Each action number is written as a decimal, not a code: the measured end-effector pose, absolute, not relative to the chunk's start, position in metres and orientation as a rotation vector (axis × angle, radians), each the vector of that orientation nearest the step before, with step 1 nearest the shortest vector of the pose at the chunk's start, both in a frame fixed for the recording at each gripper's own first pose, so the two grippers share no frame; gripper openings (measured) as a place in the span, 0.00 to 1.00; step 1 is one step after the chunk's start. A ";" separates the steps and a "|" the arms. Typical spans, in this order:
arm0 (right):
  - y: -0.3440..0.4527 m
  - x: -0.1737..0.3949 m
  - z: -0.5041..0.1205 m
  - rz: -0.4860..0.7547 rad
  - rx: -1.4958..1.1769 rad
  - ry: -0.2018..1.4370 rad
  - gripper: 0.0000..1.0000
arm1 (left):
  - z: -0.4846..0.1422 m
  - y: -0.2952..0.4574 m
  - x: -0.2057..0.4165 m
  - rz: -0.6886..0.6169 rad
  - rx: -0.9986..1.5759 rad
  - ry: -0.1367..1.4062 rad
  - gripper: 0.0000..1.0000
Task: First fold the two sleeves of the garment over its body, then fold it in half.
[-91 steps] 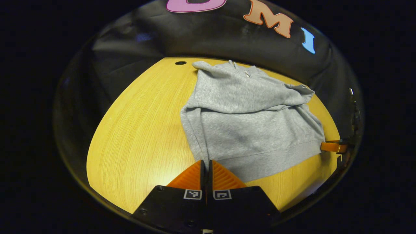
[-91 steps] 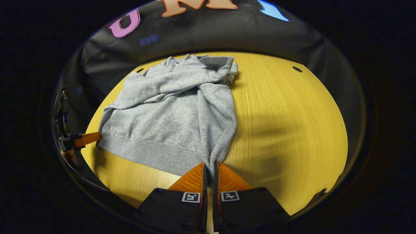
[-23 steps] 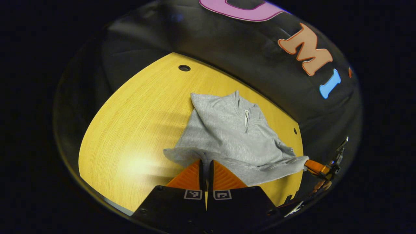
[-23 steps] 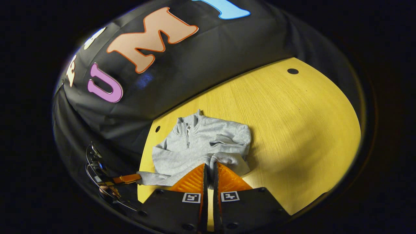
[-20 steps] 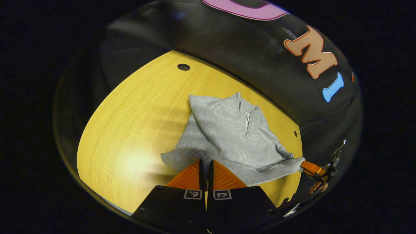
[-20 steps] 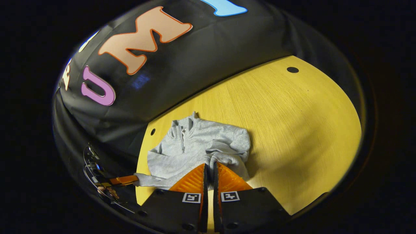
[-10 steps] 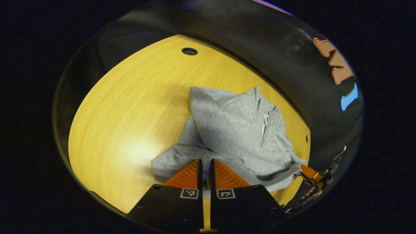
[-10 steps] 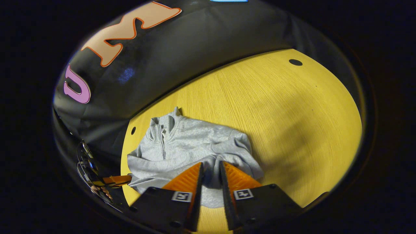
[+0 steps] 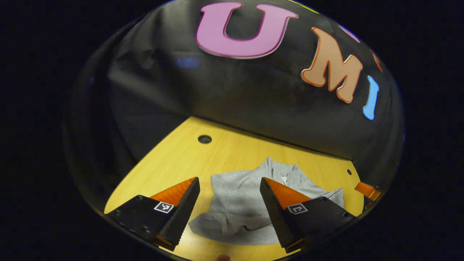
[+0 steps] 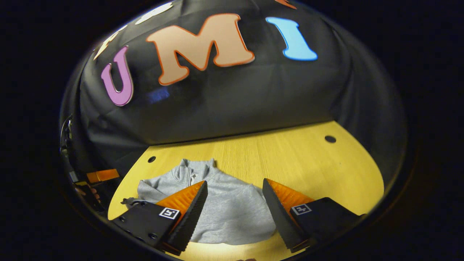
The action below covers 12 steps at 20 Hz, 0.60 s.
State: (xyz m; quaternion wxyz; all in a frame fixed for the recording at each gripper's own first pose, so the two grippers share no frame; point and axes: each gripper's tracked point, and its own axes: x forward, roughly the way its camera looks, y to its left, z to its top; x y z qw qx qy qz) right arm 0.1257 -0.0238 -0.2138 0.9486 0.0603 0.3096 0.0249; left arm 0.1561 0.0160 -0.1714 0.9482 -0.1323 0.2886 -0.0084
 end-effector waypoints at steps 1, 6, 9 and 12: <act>-0.025 0.123 -0.197 0.050 0.088 0.572 0.96 | -0.157 0.017 0.154 -0.013 -0.216 0.532 0.96; -0.015 0.096 -0.140 0.070 -0.021 0.407 0.96 | -0.100 0.011 0.140 0.004 -0.042 0.308 0.96; -0.013 0.085 -0.102 0.037 0.006 0.298 0.95 | -0.070 0.010 0.126 0.005 -0.041 0.244 0.93; -0.017 0.075 -0.066 0.001 -0.002 0.188 0.95 | -0.050 0.009 0.108 0.010 -0.029 0.194 0.97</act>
